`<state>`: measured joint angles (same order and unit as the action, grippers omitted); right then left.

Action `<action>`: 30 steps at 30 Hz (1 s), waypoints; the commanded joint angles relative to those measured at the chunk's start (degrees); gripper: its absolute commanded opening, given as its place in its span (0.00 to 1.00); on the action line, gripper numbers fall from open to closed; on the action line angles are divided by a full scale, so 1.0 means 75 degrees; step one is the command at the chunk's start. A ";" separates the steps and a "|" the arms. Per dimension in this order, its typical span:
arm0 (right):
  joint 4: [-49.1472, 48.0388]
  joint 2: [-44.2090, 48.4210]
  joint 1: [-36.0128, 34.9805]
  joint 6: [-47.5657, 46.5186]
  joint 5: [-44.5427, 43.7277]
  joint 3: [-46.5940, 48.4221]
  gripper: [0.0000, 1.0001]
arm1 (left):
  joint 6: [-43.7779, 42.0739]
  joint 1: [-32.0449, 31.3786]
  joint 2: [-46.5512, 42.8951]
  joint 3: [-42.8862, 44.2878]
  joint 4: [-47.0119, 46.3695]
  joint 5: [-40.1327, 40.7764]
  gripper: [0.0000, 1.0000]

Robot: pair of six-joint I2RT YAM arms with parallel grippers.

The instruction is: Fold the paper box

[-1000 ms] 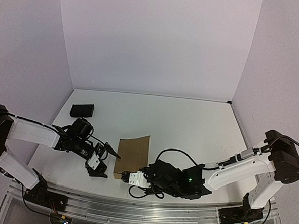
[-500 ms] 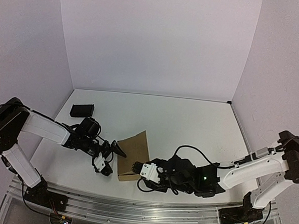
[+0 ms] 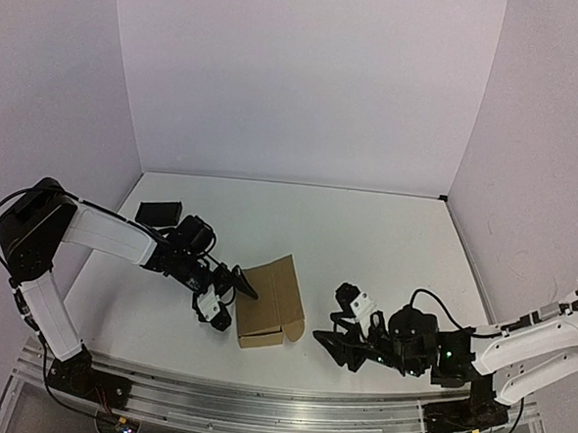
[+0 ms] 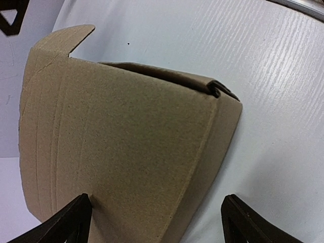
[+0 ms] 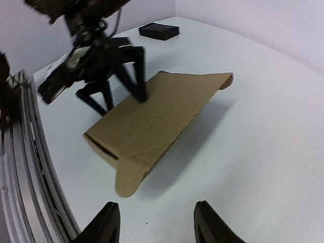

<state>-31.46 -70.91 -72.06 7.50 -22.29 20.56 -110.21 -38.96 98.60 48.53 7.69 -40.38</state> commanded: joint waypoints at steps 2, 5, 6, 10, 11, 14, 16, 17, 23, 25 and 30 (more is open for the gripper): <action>-0.1427 -0.0779 0.1623 0.1431 0.2010 0.0132 0.46 | -0.0307 -0.0061 0.0119 0.0015 0.0336 -0.0133 0.89; -0.1592 -0.1268 0.1778 0.0992 0.3353 0.0456 0.48 | -0.0185 -0.0106 0.0117 -0.0081 0.0165 -0.0237 0.88; -0.1678 -0.1429 0.1784 0.0990 0.3707 0.0441 0.48 | -0.0124 -0.0116 0.0108 -0.0100 0.0111 -0.0262 0.88; -0.2271 -0.1824 0.1893 0.1182 0.4553 0.0086 0.50 | 0.0003 -0.0130 0.0069 -0.0205 -0.0052 -0.0256 0.88; -0.2330 -0.1919 0.1920 0.1192 0.4718 0.0054 0.51 | 0.0006 -0.0127 0.0051 -0.0243 -0.0067 -0.0257 0.88; -0.2497 -0.2235 0.1933 0.1200 0.5107 0.0180 0.53 | 0.0001 -0.0126 0.0012 -0.0317 -0.0077 -0.0311 0.88; -0.2509 -0.2509 0.1935 0.1263 0.5218 0.0459 0.52 | 0.0010 -0.0137 0.0013 -0.0339 -0.0093 -0.0323 0.88; -0.2513 -0.2647 0.1936 0.1292 0.5228 0.0542 0.50 | 0.0024 -0.0137 0.0014 -0.0348 -0.0115 -0.0312 0.88; -0.2558 -0.3059 0.2050 0.1605 0.4907 0.0506 0.43 | 0.0208 -0.0137 -0.0037 -0.0364 -0.0258 -0.0243 0.88; -0.2567 -0.3140 0.2062 0.1609 0.4967 0.0508 0.38 | 0.0208 -0.0137 -0.0044 -0.0405 -0.0270 -0.0242 0.88; -0.2579 -0.3643 0.2073 0.1669 0.5415 0.0795 0.24 | 0.0225 -0.0137 -0.0045 -0.0489 -0.0480 -0.0304 0.89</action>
<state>-48.47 -95.07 -56.64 19.04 14.72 23.82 -109.43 -39.77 98.78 45.86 5.64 -41.74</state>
